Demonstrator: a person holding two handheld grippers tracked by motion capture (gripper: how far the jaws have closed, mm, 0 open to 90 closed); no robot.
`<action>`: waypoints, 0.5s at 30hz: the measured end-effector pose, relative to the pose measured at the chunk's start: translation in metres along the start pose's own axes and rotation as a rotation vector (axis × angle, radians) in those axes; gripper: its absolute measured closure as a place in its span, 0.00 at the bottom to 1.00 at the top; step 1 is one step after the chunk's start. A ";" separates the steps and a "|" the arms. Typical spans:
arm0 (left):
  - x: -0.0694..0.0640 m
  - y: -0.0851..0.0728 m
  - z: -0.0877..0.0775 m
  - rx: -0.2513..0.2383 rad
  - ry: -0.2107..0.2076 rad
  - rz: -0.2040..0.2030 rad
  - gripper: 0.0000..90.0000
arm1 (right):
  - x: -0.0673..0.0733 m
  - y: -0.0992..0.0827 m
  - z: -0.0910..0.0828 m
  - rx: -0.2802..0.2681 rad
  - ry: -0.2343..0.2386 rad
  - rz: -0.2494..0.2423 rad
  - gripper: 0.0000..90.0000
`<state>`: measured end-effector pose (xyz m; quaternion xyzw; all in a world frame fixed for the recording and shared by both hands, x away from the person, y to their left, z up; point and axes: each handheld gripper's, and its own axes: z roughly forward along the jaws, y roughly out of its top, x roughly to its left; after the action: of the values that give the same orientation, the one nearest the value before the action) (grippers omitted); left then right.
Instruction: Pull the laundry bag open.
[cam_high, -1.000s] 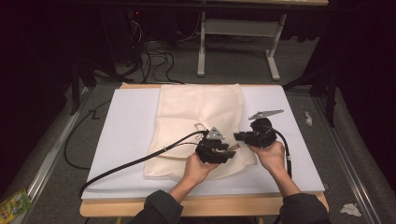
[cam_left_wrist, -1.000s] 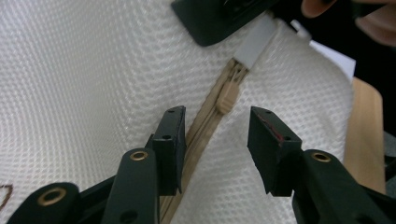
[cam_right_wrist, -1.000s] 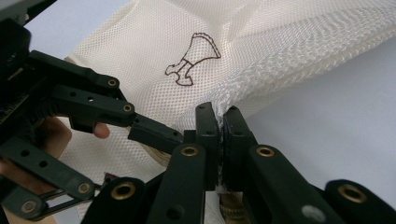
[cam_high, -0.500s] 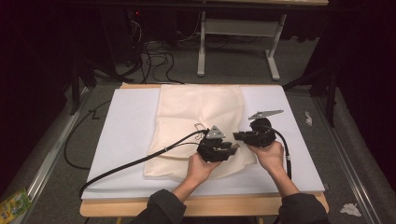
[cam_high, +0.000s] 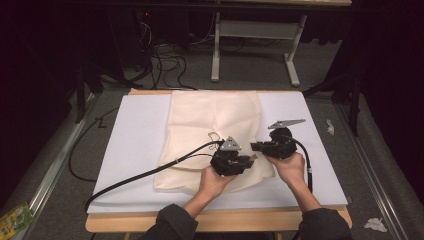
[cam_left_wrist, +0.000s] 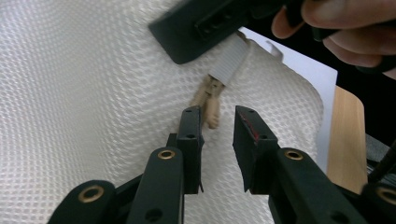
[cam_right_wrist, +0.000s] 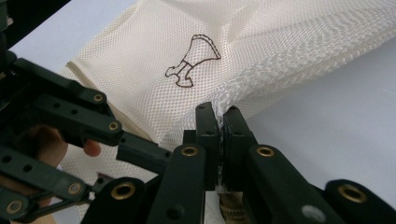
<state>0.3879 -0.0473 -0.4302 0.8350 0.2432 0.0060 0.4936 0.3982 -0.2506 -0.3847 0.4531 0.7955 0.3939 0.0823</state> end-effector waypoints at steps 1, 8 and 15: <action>0.000 -0.001 0.001 0.004 0.002 -0.001 0.81 | 0.000 0.000 0.000 -0.001 0.000 0.001 0.99; 0.002 0.000 0.005 -0.024 -0.006 -0.032 0.82 | 0.002 -0.001 0.003 -0.001 0.007 -0.001 0.99; 0.006 0.001 0.006 -0.028 -0.027 -0.052 0.90 | 0.001 -0.002 0.002 -0.004 0.011 -0.002 0.99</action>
<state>0.3947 -0.0502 -0.4337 0.8214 0.2578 -0.0148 0.5085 0.3976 -0.2488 -0.3871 0.4500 0.7955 0.3980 0.0794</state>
